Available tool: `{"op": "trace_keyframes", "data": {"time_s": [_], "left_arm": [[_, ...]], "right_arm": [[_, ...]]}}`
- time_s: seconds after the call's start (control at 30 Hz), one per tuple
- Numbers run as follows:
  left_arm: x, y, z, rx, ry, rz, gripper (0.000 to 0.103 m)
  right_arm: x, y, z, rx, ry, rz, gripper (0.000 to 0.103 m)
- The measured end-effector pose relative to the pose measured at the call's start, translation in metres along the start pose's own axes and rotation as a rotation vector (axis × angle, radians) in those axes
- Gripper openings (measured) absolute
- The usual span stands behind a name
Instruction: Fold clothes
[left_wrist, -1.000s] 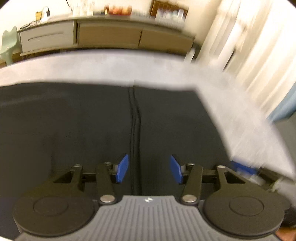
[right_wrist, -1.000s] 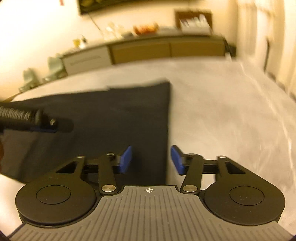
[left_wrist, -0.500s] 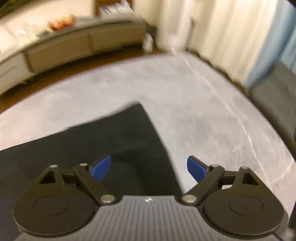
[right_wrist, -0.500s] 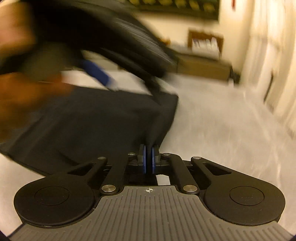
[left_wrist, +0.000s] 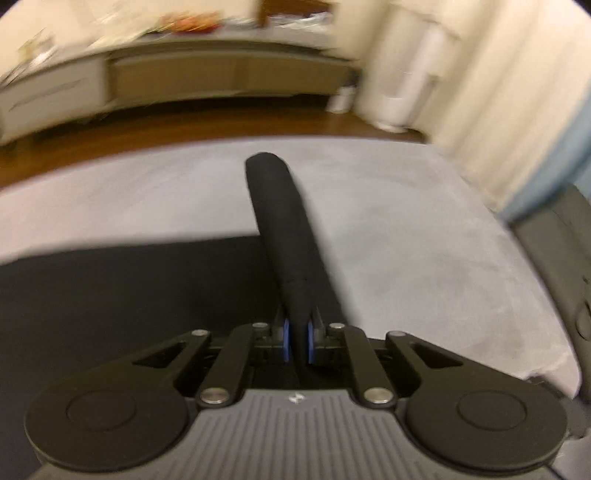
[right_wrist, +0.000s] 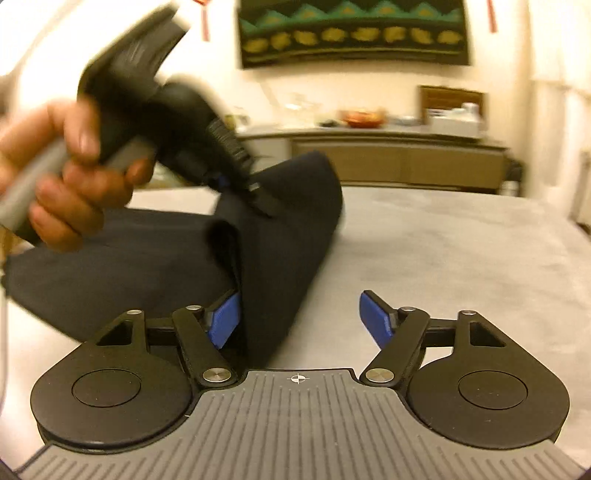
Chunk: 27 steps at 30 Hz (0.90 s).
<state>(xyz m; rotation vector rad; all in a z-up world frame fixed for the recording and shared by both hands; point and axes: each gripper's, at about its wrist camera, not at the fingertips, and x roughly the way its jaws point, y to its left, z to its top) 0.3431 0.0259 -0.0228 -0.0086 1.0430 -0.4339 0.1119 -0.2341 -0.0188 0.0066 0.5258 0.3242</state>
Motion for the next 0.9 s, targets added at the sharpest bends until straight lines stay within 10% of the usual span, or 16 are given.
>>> {"op": "trace_keyframes", "data": {"time_s": [0.1,0.37,0.6,0.9], "left_arm": [[0.017,0.043,-0.026,-0.051,0.071,0.044,0.012],[0.013,0.062,-0.053,-0.124,-0.048,0.089,0.039],[0.011,0.05,-0.036,-0.098,-0.044,0.147,0.04],[-0.133,0.123,-0.131,-0.264,-0.191,0.267,0.059]], "right_arm": [[0.019,0.026,-0.001,-0.074,0.041,0.01,0.076],[0.056,0.061,-0.002,-0.145,0.107,-0.007,0.051],[0.069,0.067,-0.004,-0.148,0.146,-0.036,0.053],[0.084,0.087,0.007,-0.195,0.216,-0.086,0.059]]}}
